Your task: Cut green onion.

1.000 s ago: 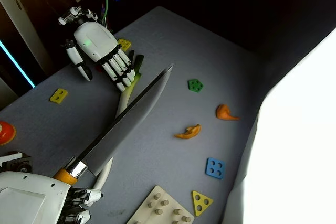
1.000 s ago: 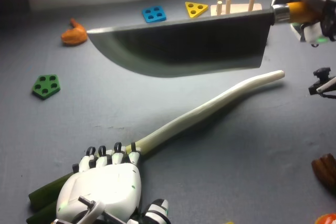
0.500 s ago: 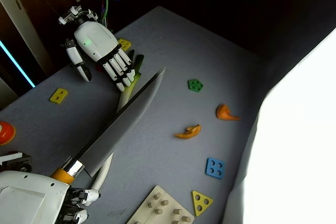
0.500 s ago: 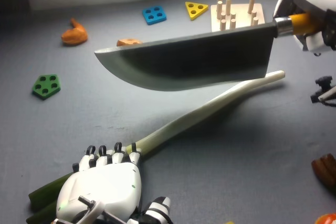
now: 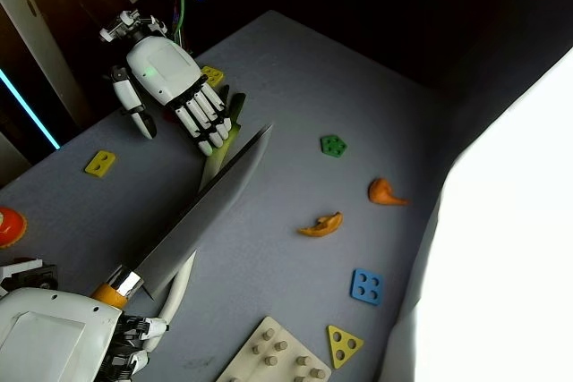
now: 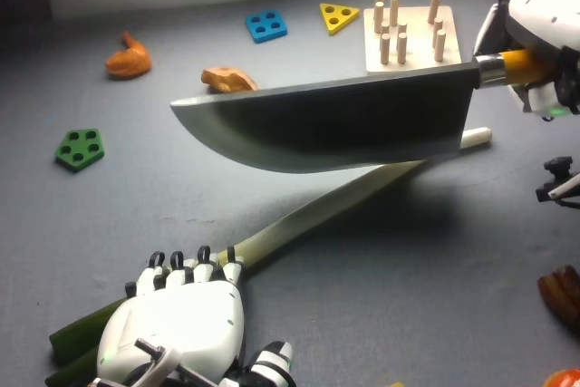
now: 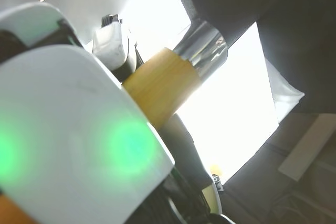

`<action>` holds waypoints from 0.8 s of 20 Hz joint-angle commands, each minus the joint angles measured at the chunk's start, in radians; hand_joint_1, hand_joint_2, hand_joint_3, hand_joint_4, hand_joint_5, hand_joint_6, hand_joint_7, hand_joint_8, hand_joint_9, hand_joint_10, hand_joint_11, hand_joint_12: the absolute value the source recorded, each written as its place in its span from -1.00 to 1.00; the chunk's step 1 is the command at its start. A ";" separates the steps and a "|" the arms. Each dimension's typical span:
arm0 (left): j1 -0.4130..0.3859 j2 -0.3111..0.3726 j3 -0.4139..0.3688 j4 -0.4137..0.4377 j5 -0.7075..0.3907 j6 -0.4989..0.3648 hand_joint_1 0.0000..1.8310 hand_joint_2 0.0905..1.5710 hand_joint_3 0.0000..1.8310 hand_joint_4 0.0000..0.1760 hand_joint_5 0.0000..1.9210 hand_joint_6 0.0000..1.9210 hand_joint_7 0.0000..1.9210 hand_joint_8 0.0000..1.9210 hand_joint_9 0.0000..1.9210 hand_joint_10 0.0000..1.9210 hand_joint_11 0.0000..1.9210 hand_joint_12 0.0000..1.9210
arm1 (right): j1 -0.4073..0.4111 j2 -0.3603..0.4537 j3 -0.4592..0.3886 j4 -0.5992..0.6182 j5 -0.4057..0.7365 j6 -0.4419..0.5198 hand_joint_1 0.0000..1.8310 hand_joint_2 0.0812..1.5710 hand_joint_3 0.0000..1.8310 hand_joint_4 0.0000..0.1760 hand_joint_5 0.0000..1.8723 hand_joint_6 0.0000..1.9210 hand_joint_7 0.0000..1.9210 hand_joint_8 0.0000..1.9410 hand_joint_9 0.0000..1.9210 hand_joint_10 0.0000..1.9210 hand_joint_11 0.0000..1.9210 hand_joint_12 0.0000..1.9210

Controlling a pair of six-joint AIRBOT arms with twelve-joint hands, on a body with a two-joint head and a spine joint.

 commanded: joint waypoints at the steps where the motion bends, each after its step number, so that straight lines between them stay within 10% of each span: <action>1: -0.001 -0.009 0.003 0.018 0.022 0.000 -0.52 0.68 -1.00 -1.00 -0.78 -1.00 -0.75 -1.00 -0.84 -1.00 -1.00 -0.45 | 0.000 0.008 0.001 -0.017 0.120 0.005 0.70 -0.02 -0.16 1.00 0.47 1.00 0.65 1.00 0.71 1.00 0.75 1.00; 16: -0.003 -0.008 0.002 0.021 0.022 0.000 -0.54 0.69 -1.00 -1.00 -0.78 -1.00 -0.72 -0.99 -0.80 -1.00 -1.00 -0.47 | -0.057 0.079 0.019 -0.017 0.128 0.023 0.71 -0.01 -0.16 1.00 0.43 1.00 0.65 1.00 0.71 1.00 0.77 1.00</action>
